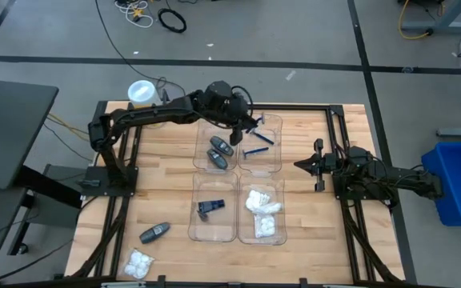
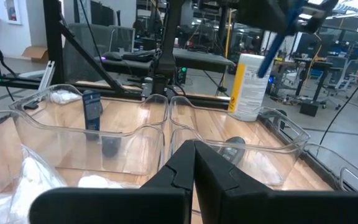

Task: Pick & Place Travel size toiletries
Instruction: Put the razor into the top right transparent bin

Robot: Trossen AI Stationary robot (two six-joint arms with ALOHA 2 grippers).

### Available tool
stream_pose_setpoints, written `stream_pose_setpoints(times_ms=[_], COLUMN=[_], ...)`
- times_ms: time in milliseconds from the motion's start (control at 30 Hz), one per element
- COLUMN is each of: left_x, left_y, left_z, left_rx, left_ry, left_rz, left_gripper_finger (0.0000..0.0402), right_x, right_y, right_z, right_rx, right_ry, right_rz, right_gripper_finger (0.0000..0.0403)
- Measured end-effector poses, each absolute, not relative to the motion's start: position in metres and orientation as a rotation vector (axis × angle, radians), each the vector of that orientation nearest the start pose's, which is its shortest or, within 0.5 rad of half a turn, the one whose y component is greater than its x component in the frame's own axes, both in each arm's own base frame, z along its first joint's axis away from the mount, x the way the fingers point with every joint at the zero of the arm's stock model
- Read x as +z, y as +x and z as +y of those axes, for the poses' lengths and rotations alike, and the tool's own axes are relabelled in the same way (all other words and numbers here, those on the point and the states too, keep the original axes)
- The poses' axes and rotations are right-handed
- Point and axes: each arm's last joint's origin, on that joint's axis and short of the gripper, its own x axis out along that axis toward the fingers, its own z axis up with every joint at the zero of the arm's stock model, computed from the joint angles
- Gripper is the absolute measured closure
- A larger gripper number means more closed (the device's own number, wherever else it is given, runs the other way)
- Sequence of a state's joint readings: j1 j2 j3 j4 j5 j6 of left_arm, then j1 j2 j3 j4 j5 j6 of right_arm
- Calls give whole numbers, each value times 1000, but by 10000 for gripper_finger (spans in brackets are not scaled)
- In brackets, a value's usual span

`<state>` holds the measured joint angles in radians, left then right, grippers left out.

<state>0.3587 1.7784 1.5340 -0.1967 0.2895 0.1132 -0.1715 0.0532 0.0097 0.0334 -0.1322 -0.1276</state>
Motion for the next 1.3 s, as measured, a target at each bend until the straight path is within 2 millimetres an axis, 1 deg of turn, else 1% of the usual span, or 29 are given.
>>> stream_pose_setpoints(times_ms=[67, 133, 200, 233, 300, 400, 633, 733, 800, 933, 1100, 1200, 1300], left_x=[320, 315, 315, 309, 300, 281, 231, 216, 210, 209, 209, 208, 208], left_y=[396, 397, 404, 405, 414, 420, 434, 438, 437, 435, 435, 435, 435], left_z=[140, 141, 144, 144, 147, 150, 158, 160, 161, 162, 163, 163, 164], left_rx=[44, 34, 35, 20, 14, 11, -17, -24, -20, -6, 18, 24, 57], left_ry=[-28, -61, -57, -81, -106, -157, -285, -325, -348, -323, -341, -343, -360], left_rz=[407, 440, 416, 454, 457, 506, 619, 642, 669, 667, 668, 671, 673], left_gripper_finger=[356, 355, 356, 358, 360, 357, 358, 359, 356, 354, 353, 337, 312], right_x=[166, 166, 166, 166, 166, 165, 165, 165, 165, 165, 165, 165, 165], right_y=[99, 99, 99, 99, 100, 100, 100, 100, 100, 100, 100, 100, 100], right_z=[-13, -13, -13, -13, -13, -13, -13, -13, -13, -13, -13, -13, -13], right_rx=[-37, -40, -35, -38, -40, -38, -38, -39, -38, -38, -38, -38, -38], right_ry=[-126, -126, -126, -126, -126, -125, -124, -124, -124, -124, -124, -124, -124], right_rz=[12, 13, 12, 13, 14, 19, 24, 24, 24, 24, 24, 24, 24], right_gripper_finger=[389, 389, 389, 389, 389, 389, 389, 389, 389, 389, 389, 389, 389])
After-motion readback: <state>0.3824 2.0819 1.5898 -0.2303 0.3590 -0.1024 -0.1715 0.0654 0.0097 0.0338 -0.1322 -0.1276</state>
